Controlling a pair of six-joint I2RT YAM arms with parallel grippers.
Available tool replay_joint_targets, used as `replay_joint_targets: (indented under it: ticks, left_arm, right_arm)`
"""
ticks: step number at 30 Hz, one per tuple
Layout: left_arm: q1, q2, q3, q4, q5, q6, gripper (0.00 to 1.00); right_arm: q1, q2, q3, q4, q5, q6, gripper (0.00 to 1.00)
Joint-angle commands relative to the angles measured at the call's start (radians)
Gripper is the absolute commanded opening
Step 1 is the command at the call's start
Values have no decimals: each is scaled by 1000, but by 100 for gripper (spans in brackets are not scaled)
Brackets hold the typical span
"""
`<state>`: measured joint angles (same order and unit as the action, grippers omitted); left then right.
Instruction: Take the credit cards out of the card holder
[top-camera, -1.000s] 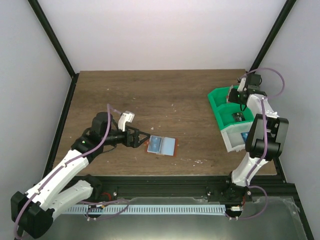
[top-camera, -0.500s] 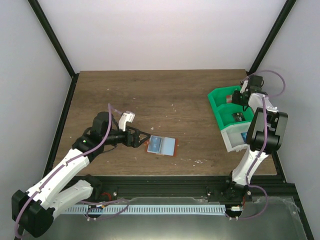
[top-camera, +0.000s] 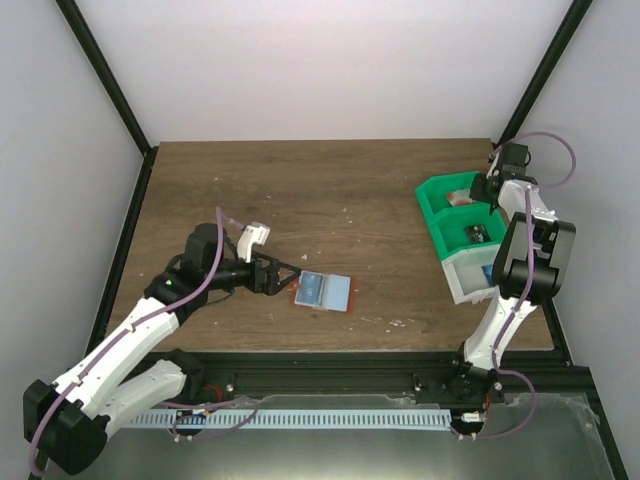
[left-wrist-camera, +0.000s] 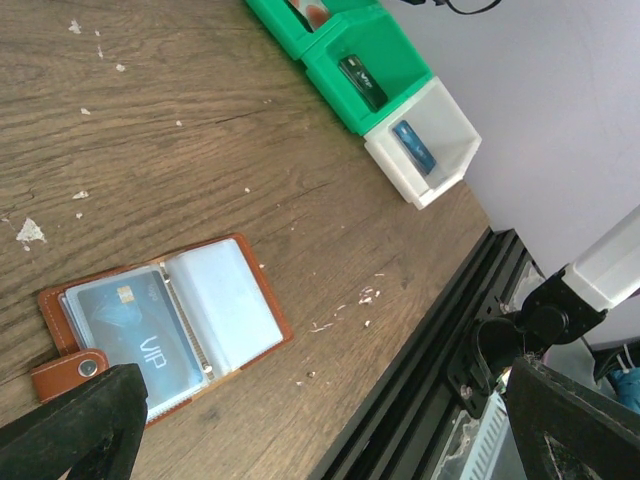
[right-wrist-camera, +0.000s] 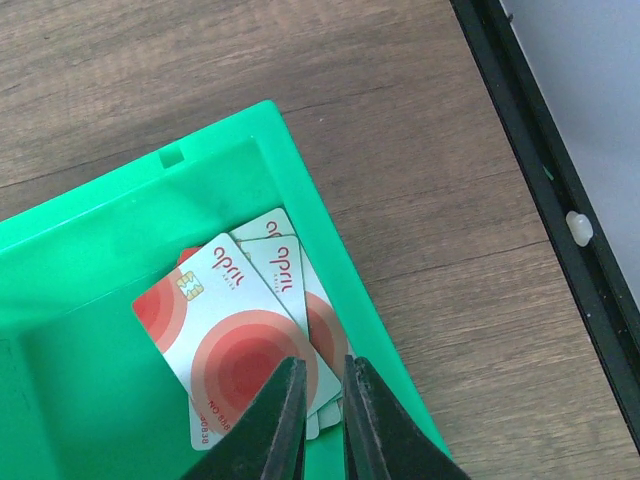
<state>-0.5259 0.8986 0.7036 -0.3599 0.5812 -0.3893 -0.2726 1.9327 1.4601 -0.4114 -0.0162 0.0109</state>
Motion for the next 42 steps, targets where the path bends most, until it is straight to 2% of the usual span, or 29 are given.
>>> replay_joint_targets:
  ticks: [1,11,19,22,27,33,36,40,42]
  left_arm:
    - [4,-1,-11,16,-6,3,100]
    - [4,72,3,-23,-68,-5,100]
    - [4,229,15,26,-62,-61,99]
    - [4,273,18,40,-54,-75,95]
    - [5,322,-38,185,1,-140,91]
    - [4,449,-70,274,-68,-176,92]
    - [4,498,-107,365,-63,-209,89]
    - [4,543,-165,497,-4,-259,75]
    - [0,562,-183,536,15,-277,71]
  right_arm:
    - [-9,-10,43,-19,-2,24,13]
    - [61,-127,21,-63,-116,196,19]
    - [200,-316,-152,-69,-182,341,26]
    - [283,-416,-225,-83,-156,380,28]
    - [419,-619,-409,-39,-194,486,30]
    - [650,-798,-620,44,-224,632,31]
    - [763,-833,-727,142,-245,708,31]
    - [896,-790,-806,222,-233,769,31]
    - [951,-758,-824,251,-220,791,31]
